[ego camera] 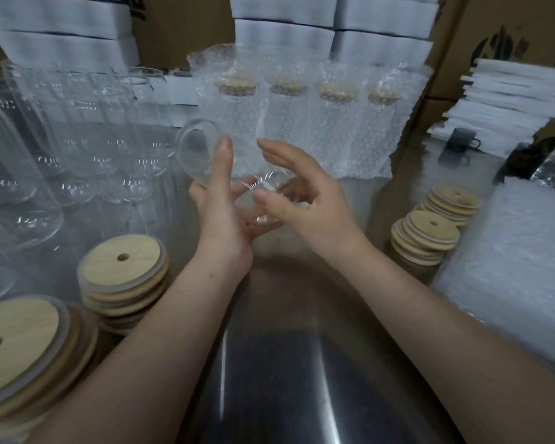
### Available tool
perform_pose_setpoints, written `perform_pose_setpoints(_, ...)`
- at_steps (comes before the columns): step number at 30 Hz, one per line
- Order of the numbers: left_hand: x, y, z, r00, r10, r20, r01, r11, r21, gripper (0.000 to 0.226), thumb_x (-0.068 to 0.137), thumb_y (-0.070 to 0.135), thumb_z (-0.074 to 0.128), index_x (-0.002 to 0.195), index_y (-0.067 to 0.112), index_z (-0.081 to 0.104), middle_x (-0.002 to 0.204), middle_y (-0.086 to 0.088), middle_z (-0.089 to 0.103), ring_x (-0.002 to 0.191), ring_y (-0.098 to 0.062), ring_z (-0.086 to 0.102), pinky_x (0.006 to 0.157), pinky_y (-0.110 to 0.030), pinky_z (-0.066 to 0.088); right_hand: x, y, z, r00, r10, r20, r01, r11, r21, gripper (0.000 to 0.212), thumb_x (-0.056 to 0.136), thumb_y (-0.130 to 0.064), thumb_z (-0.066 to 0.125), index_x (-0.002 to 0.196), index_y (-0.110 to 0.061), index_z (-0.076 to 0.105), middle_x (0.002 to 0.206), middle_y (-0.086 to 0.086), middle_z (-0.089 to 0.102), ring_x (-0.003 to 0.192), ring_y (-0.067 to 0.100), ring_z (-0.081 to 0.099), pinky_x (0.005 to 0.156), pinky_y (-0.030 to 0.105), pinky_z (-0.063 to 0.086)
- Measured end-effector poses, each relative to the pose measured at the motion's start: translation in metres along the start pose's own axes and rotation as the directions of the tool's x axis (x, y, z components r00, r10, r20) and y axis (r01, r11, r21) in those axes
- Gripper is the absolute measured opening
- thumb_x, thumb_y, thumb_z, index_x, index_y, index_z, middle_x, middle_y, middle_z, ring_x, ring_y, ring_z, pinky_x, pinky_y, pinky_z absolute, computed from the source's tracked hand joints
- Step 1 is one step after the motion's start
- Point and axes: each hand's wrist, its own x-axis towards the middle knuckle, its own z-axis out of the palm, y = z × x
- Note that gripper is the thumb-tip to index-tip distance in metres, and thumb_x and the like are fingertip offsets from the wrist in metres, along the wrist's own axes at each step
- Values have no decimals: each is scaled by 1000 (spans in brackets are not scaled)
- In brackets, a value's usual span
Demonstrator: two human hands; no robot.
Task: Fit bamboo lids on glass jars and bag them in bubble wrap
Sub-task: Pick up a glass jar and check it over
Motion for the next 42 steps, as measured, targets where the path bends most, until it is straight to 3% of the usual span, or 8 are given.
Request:
perform_pose_setpoints(6,-1,2,-2,997,77,-20,-76,997,27,63,84,65,56,133,30,41,126,-13,62,90,-40,71,57,-40,56,5,-6,-3,995,99,17,-100,973,210,30,92,-20,60,122,-26,62,121,0,64,93,-2,68,78,15,52)
perform_pose_setpoints(10,-5,3,-2,998,57,-2,-57,997,46,47,83,69,49,120,40,51,120,-9,62,90,-29,74,54,-36,57,9,-11,-13,978,152,145,-185,949,254,27,95,-28,51,120,-34,62,125,8,61,79,18,68,78,21,54)
perform_pose_setpoints(13,-6,5,-3,997,4,71,-4,1000,6,50,86,73,40,75,40,76,110,-4,71,91,-28,72,60,-31,55,12,-9,-18,956,175,234,-237,933,270,31,94,-32,49,122,-35,60,121,16,60,95,38,63,88,28,54)
perform_pose_setpoints(17,-3,4,-6,994,-44,100,54,993,-107,72,84,75,43,125,21,65,115,-9,71,84,-27,73,50,-26,53,13,-5,-23,933,172,315,-281,897,341,31,97,-30,54,128,-30,56,117,-8,64,99,27,67,88,29,54)
perform_pose_setpoints(22,-5,5,-4,987,-48,151,84,966,-246,72,85,71,44,120,10,62,100,-15,69,68,-31,71,50,-27,54,14,-1,-27,919,158,360,-304,866,396,52,78,-26,68,129,-29,55,121,-5,69,101,13,67,90,27,52)
perform_pose_setpoints(34,-7,6,1,979,-81,186,153,897,-415,82,89,70,39,140,7,47,78,-15,69,69,-35,70,49,-31,56,12,-8,-15,980,62,190,-75,995,66,75,65,-2,84,128,-30,53,118,-6,57,70,1,53,81,24,54)
perform_pose_setpoints(39,-9,3,7,971,-108,213,200,856,-477,80,89,69,41,125,0,59,91,-19,67,80,-37,70,75,-40,60,7,-12,-4,997,-53,64,62,987,-147,76,54,-28,88,120,-30,50,110,-17,52,77,-6,50,79,20,45)
perform_pose_setpoints(42,-14,1,11,957,-124,262,244,833,-496,76,90,66,43,93,-5,68,78,-20,70,66,-34,72,56,-39,61,4,-11,4,996,-82,-18,77,977,-197,78,50,-39,89,113,-33,43,112,-10,51,97,1,53,87,24,45)
